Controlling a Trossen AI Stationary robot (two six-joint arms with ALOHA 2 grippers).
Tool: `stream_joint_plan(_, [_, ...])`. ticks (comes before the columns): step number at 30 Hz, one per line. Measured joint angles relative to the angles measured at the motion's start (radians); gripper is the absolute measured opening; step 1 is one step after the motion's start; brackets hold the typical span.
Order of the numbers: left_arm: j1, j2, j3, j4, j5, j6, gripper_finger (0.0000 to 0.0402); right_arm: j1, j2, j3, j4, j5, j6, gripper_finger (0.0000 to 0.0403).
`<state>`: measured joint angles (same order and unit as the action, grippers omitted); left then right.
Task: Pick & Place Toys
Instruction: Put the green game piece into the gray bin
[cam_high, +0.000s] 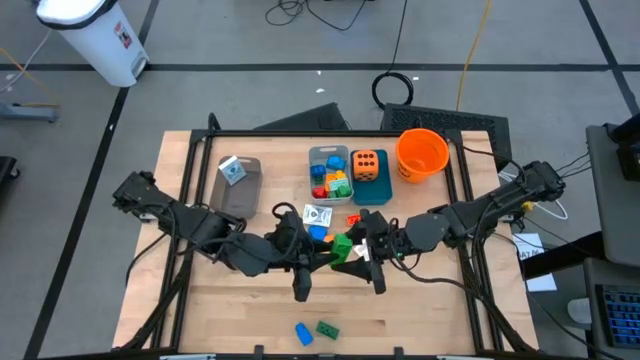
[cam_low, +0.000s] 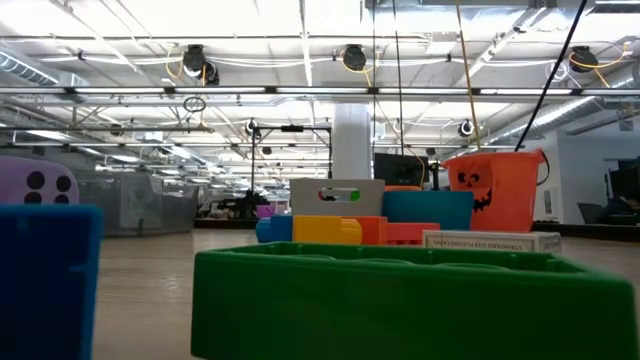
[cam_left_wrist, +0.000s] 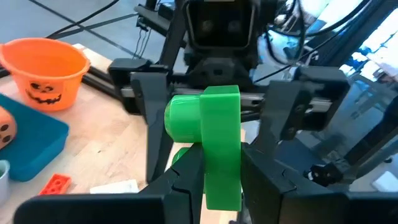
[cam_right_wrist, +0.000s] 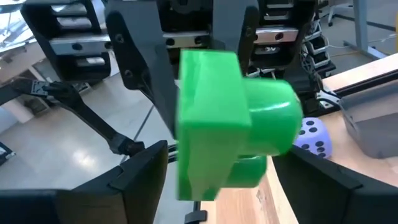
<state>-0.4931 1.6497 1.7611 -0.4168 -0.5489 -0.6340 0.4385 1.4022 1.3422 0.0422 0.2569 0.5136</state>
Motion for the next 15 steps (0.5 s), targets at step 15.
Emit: stream_joint_plan(15, [0.002, 0.000, 0.000, 0.000, 0.023, 0.015, 0.0093, 0.000, -0.002, 0.000, -0.001, -0.001, 0.001, 0.0166])
